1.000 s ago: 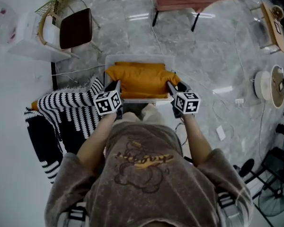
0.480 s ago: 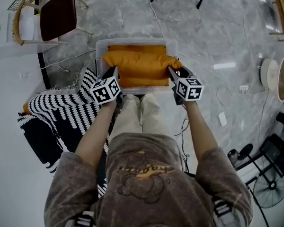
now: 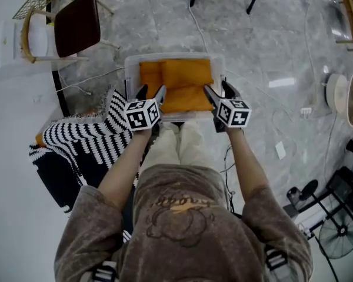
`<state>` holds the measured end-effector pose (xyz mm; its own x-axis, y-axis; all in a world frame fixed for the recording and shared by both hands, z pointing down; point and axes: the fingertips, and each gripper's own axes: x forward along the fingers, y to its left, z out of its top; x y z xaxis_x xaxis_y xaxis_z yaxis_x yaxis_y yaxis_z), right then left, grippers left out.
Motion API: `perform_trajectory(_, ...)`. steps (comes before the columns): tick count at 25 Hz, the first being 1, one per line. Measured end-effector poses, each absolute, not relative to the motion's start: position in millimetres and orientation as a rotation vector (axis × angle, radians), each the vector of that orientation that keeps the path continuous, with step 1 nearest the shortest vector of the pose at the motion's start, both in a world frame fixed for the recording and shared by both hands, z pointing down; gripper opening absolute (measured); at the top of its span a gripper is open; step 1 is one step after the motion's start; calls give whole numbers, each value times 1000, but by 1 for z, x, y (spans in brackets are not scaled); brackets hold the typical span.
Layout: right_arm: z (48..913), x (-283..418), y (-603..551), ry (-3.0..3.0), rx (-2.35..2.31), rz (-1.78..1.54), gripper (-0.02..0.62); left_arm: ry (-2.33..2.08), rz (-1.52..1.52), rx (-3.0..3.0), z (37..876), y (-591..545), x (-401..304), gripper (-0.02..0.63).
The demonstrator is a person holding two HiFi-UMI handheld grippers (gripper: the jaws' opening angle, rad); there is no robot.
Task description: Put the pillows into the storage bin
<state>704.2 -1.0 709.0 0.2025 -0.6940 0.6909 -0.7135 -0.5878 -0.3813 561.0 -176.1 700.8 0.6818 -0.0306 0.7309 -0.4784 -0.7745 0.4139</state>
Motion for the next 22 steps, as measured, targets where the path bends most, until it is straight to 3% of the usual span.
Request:
perform_trajectory(15,461,651,-52,-1870,2411,865,322,-27,641,2724,445,-152,558,273)
perform_trajectory(22,376,620,-43,-1958,2421,594,314,61,437,2827,368,-145,535,273)
